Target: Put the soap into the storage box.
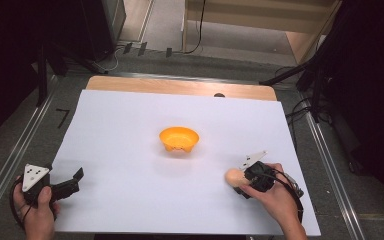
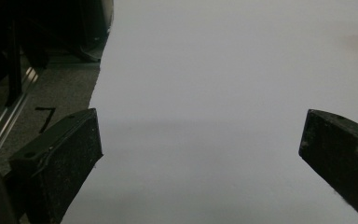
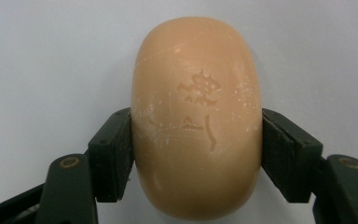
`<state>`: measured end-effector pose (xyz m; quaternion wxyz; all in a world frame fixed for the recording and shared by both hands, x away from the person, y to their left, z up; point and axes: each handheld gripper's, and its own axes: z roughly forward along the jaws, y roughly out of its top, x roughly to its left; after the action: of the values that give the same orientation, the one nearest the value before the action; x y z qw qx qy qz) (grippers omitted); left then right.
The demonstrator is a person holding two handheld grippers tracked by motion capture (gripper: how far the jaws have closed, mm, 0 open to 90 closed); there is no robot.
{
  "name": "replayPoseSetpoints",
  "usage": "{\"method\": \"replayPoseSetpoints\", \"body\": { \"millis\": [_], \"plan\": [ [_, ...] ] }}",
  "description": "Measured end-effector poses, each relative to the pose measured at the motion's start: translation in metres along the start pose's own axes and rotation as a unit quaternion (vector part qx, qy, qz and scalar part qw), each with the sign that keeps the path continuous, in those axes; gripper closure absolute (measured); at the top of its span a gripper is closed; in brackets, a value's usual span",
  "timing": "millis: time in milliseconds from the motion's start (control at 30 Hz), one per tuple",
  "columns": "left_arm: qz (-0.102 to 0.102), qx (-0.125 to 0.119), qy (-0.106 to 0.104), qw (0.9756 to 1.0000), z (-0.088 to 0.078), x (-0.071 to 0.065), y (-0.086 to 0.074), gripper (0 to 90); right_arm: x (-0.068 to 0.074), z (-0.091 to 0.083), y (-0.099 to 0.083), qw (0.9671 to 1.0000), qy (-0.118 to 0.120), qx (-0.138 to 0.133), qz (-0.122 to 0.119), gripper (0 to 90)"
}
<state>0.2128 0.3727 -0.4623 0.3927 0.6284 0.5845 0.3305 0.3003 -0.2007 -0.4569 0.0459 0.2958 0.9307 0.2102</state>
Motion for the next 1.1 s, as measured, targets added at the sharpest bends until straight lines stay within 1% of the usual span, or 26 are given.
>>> {"method": "replayPoseSetpoints", "body": {
  "millis": [33, 167, 200, 267, 333, 467, 533, 600, 633, 767, 800, 900, 1000, 1033, 1100],
  "plan": [
    [0.000, 0.000, 0.000, 1.0000, 0.000, 0.000, 0.000, 0.0, -0.001, 0.000, 0.000, 1.0000, 0.000, -0.004, -0.005, 33.7],
    [0.000, 0.000, 0.000, 1.0000, 0.000, 0.000, 0.000, 0.0, -0.002, -0.003, 0.003, 0.9999, 0.001, -0.009, -0.009, 33.7],
    [-0.001, 0.001, 0.000, 1.0000, 0.000, 0.000, 0.000, 0.0, -0.002, -0.005, 0.006, 0.9998, 0.005, -0.016, -0.012, 33.7],
    [0.000, 0.001, 0.000, 1.0000, 0.000, 0.000, 0.000, 0.0, -0.002, -0.006, 0.008, 0.9998, 0.006, -0.017, -0.013, 33.7],
    [0.000, 0.000, 0.000, 1.0000, 0.000, 0.000, 0.000, 0.0, -0.002, -0.008, 0.012, 0.9996, 0.001, -0.018, -0.022, 33.8],
    [-0.002, 0.000, -0.001, 1.0000, 0.000, 0.000, 0.000, 0.0, -0.002, -0.011, 0.024, 0.9991, 0.005, -0.021, -0.037, 33.7],
    [-0.001, 0.001, -0.001, 1.0000, 0.000, 0.000, 0.000, 0.0, -0.003, -0.011, 0.029, 0.9989, 0.005, -0.018, -0.043, 33.7],
    [-0.002, 0.001, -0.002, 1.0000, 0.000, 0.000, 0.000, 0.0, -0.004, -0.011, 0.032, 0.9989, 0.009, -0.018, -0.042, 33.8],
    [-0.003, 0.001, -0.002, 1.0000, 0.000, 0.000, 0.000, 0.0, -0.005, -0.011, 0.035, 0.9986, 0.009, -0.020, -0.049, 33.8],
    [-0.003, 0.001, -0.003, 1.0000, 0.000, 0.001, 0.000, 0.0, -0.005, -0.012, 0.044, 0.9982, 0.007, -0.017, -0.057, 33.8],
    [-0.003, 0.001, -0.003, 1.0000, 0.000, 0.001, 0.000, 0.0, -0.005, -0.012, 0.044, 0.9982, 0.007, -0.017, -0.057, 33.8],
    [-0.002, 0.000, -0.002, 1.0000, 0.000, 0.001, 0.000, 0.0, -0.004, -0.014, 0.054, 0.9974, 0.008, -0.017, -0.070, 33.8],
    [-0.002, 0.000, -0.003, 1.0000, 0.000, 0.001, 0.000, 0.0, -0.003, -0.014, 0.059, 0.9972, 0.008, -0.016, -0.073, 33.8],
    [-0.002, 0.000, -0.003, 1.0000, 0.000, 0.001, 0.000, 0.0, -0.004, -0.014, 0.063, 0.9964, 0.006, -0.015, -0.083, 33.8],
    [-0.002, 0.000, -0.004, 1.0000, 0.000, 0.001, 0.000, 0.0, -0.004, -0.014, 0.065, 0.9964, 0.007, -0.013, -0.083, 33.8]
  ]
}}
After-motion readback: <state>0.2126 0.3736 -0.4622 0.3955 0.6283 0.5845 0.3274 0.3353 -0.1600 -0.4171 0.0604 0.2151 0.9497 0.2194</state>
